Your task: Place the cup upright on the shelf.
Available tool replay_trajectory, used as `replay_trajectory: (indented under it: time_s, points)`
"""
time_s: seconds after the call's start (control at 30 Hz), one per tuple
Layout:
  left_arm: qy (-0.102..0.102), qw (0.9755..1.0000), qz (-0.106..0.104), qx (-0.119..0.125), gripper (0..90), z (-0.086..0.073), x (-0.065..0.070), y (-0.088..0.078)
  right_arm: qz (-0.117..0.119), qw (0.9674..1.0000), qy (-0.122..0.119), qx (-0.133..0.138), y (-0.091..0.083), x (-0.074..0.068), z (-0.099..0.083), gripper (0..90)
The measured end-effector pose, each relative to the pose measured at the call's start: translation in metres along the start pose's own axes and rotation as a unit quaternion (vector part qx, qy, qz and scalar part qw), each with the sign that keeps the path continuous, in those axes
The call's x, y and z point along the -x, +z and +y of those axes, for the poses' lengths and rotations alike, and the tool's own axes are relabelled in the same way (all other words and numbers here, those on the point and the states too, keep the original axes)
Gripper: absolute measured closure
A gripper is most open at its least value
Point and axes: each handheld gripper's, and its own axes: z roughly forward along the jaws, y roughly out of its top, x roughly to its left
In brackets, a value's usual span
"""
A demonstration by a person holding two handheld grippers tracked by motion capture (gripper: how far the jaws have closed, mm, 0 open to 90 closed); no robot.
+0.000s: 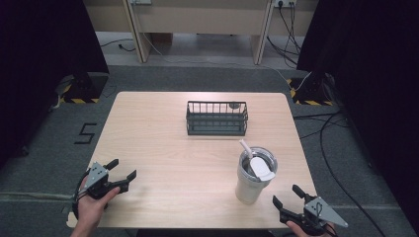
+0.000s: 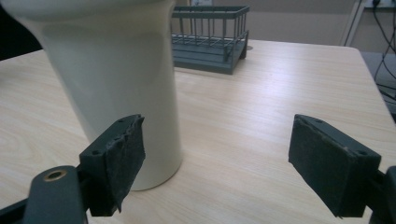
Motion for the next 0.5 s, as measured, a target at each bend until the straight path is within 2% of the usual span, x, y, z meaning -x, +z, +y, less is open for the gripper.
replay_trajectory:
  time_s: [0.17,0.5]
  points:
    - [0.002,1.0000,-0.001,0.002,14.5,0.000,0.001,0.000,-0.008,0.9999,0.000,0.009,-0.004,0.004,0.003,19.2]
    - [-0.002,1.0000,0.002,0.001,14.5,0.000,0.000,-0.001,0.025,0.9996,-0.004,0.011,0.004,-0.007,0.010,18.6]
